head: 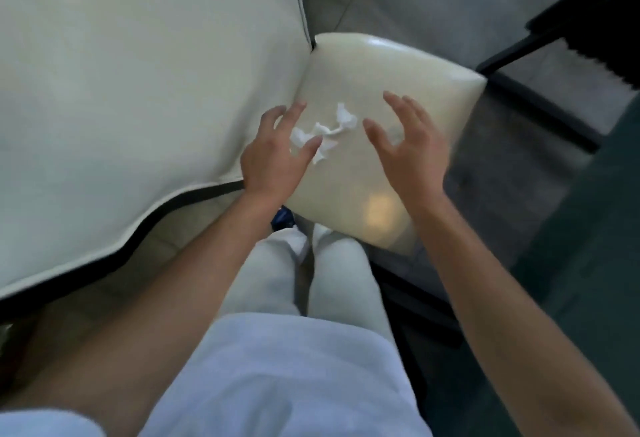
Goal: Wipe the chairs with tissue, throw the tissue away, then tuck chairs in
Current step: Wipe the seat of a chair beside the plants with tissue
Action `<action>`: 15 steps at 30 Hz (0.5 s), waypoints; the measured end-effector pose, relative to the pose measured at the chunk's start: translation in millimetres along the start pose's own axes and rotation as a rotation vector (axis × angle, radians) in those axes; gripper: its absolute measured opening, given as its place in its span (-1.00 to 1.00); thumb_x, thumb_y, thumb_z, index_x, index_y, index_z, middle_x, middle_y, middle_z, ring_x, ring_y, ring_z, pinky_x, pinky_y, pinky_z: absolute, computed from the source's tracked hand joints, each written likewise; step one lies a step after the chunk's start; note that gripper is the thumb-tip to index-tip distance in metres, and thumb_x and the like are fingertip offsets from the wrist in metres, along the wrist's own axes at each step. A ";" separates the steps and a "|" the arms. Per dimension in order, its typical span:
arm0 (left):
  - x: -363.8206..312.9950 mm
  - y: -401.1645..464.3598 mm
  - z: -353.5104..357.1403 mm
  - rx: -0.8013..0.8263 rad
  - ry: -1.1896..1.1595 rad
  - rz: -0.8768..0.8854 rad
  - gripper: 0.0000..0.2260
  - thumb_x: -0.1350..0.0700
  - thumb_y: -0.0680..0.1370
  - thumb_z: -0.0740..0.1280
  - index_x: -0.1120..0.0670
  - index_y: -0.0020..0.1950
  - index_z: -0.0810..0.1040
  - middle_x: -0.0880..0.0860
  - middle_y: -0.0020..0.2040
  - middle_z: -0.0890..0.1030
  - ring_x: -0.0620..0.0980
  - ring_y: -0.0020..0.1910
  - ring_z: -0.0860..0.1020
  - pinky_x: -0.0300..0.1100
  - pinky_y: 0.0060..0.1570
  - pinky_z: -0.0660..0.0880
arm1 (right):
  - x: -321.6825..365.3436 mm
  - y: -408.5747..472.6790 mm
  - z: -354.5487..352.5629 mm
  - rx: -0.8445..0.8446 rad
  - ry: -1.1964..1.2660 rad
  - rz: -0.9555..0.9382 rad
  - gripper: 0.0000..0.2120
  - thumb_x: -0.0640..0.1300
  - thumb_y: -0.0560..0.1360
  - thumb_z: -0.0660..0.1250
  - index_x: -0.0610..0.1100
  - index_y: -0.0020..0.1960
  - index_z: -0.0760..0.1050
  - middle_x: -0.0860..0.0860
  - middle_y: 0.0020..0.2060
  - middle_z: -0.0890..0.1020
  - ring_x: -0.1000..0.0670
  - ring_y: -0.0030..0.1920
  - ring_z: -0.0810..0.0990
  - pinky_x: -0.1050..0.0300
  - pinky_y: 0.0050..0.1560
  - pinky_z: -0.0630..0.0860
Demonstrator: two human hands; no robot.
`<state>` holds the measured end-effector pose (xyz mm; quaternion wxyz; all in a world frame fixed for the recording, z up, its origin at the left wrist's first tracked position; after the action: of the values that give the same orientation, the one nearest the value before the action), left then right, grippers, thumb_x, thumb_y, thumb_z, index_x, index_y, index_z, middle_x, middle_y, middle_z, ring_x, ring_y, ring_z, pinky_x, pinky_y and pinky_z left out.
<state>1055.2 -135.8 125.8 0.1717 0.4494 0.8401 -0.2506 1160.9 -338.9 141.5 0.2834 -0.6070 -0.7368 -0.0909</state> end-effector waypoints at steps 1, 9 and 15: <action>1.5 9.6 13.9 0.014 0.003 -0.014 -0.48 -0.21 0.59 0.33 -0.15 0.54 0.38 -0.02 0.50 0.40 0.01 0.24 0.55 -0.16 0.00 0.43 | -11.1 11.4 11.9 0.020 -0.008 0.002 -0.46 0.33 0.58 0.24 0.13 0.48 0.43 0.03 0.46 0.50 0.03 0.42 0.49 -0.01 0.33 0.49; 41.2 57.8 103.8 0.087 0.151 -0.162 -0.47 -0.20 0.59 0.34 -0.15 0.55 0.36 0.05 0.58 0.30 0.07 0.43 0.43 0.00 0.22 0.47 | -54.3 79.0 95.5 0.158 -0.085 0.021 -0.46 0.25 0.58 0.29 0.17 0.52 0.36 0.01 0.54 0.36 -0.05 0.35 0.54 0.03 0.15 0.49; 66.3 67.1 144.9 0.148 0.175 -0.195 -0.45 -0.23 0.58 0.33 -0.18 0.55 0.35 0.07 0.58 0.29 0.10 0.42 0.45 -0.01 0.26 0.47 | -64.5 93.2 162.1 0.310 -0.128 0.002 -0.48 0.17 0.56 0.36 0.19 0.50 0.39 0.00 0.58 0.29 -0.11 0.32 0.57 0.01 0.16 0.50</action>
<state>1085.3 -143.3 -44.3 0.0392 0.3974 0.8707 -0.2871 1205.9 -292.8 -45.5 0.3263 -0.5613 -0.7579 0.0632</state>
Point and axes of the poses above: each hand's wrist, its own y-axis towards the middle knuckle, its own z-axis out of the palm, x = y × z, the point moved 7 cm from there along y, towards the middle knuckle
